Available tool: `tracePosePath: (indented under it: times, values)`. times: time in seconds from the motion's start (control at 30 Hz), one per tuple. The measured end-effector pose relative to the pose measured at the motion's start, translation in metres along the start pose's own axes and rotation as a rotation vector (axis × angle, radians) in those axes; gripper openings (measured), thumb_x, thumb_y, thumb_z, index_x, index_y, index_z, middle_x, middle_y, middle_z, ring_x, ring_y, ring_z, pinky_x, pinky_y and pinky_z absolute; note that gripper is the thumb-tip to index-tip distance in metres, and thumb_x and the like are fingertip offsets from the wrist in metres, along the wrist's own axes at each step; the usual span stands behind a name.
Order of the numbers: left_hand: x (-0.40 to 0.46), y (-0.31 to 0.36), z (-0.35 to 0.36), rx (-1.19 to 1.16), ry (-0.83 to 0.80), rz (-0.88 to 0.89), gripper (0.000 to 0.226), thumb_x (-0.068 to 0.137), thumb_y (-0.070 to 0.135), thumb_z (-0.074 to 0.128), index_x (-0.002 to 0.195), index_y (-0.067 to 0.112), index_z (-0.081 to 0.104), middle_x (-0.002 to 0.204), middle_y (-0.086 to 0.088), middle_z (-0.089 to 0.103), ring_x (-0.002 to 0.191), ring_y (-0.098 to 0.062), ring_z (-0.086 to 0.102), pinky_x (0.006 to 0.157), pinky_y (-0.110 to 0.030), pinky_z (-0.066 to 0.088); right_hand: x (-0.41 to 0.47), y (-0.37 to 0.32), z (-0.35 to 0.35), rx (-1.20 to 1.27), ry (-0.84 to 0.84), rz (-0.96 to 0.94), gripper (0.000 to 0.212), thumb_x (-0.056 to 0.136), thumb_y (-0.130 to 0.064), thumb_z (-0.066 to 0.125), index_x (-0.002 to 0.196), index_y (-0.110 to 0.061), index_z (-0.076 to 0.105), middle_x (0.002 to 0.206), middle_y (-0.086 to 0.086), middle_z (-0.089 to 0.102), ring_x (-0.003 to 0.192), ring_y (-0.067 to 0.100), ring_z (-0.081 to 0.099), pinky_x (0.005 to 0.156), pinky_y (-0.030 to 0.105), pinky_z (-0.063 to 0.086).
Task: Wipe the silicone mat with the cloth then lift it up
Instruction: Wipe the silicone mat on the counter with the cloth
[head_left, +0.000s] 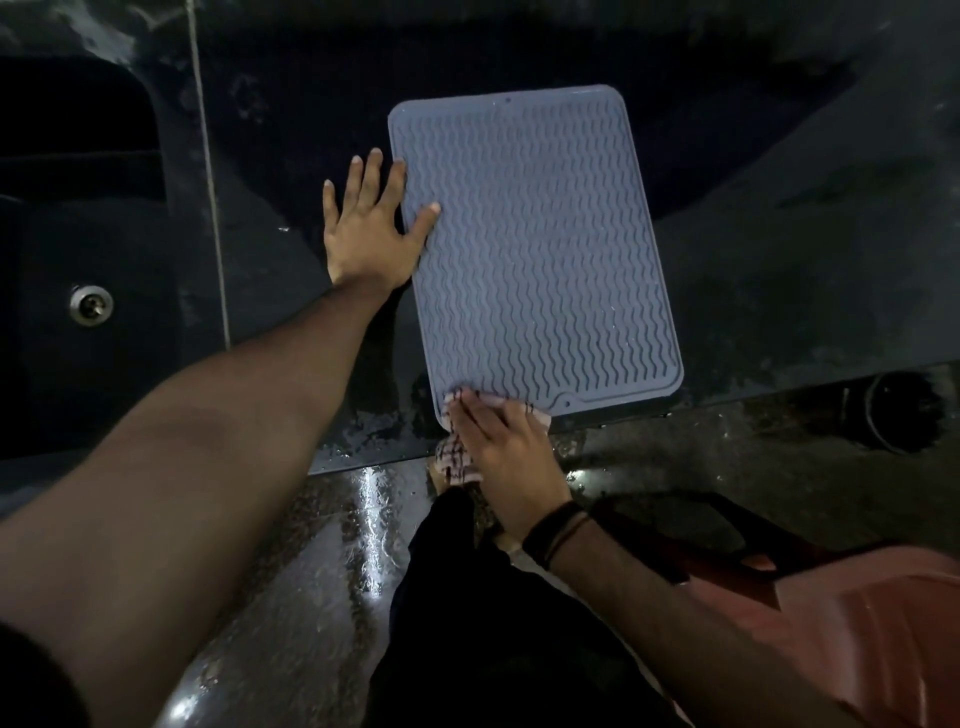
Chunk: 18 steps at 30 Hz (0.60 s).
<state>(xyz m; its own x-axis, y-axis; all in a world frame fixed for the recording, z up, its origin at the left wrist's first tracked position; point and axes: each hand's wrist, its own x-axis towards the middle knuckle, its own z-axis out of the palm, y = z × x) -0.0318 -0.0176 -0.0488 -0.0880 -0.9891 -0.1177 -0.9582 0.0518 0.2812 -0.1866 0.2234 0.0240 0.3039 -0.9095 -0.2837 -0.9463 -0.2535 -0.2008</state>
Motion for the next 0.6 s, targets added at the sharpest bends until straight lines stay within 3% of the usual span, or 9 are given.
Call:
tracePosePath:
  times: [0.1, 0.17, 0.23, 0.4, 0.6]
  values:
    - [0.001, -0.001, 0.002, 0.009, -0.001, 0.004, 0.081, 0.099, 0.076, 0.017, 0.164, 0.029, 0.018, 0.173, 0.0, 0.009, 0.159, -0.018, 0.0, 0.128, -0.051, -0.004, 0.01, 0.002, -0.02, 0.049, -0.038, 0.006, 0.06, 0.074, -0.004, 0.052, 0.132, -0.016, 0.051, 0.134, 0.003, 0.055, 0.113, 0.029, 0.046, 0.089, 0.043, 0.044]
    - [0.002, -0.002, 0.002, 0.004, -0.002, 0.006, 0.081, 0.098, 0.077, 0.018, 0.164, 0.029, 0.019, 0.173, 0.0, 0.009, 0.159, -0.019, 0.001, 0.128, -0.051, -0.004, 0.04, 0.004, -0.035, 0.089, 0.057, 0.056, 0.054, 0.074, -0.007, 0.055, 0.127, -0.017, 0.053, 0.128, 0.003, 0.057, 0.111, 0.028, 0.047, 0.086, 0.043, 0.046]
    - [0.002, -0.003, 0.001, -0.001, 0.001, 0.013, 0.081, 0.098, 0.076, 0.02, 0.164, 0.028, 0.02, 0.173, -0.001, 0.011, 0.159, -0.02, 0.002, 0.128, -0.051, -0.004, 0.081, 0.004, -0.046, 0.085, 0.123, 0.088, 0.057, 0.077, -0.007, 0.062, 0.133, -0.014, 0.049, 0.132, 0.005, 0.055, 0.117, 0.03, 0.045, 0.093, 0.045, 0.044]
    - [0.002, -0.003, 0.001, 0.003, 0.008, 0.015, 0.081, 0.098, 0.076, 0.021, 0.164, 0.028, 0.022, 0.172, -0.001, 0.012, 0.159, -0.02, 0.003, 0.128, -0.05, -0.003, 0.123, -0.008, -0.031, -0.074, 0.02, 0.068, 0.049, 0.093, -0.008, 0.034, 0.143, -0.006, 0.035, 0.147, 0.012, 0.04, 0.13, 0.032, 0.035, 0.104, 0.044, 0.035]
    - [0.001, -0.002, 0.001, -0.004, 0.007, 0.008, 0.081, 0.098, 0.077, 0.02, 0.164, 0.029, 0.021, 0.172, -0.001, 0.012, 0.159, -0.019, 0.002, 0.128, -0.05, -0.004, 0.049, -0.004, -0.011, -0.047, 0.038, 0.004, 0.051, 0.085, -0.012, 0.034, 0.134, -0.014, 0.051, 0.135, 0.003, 0.055, 0.116, 0.026, 0.048, 0.092, 0.042, 0.045]
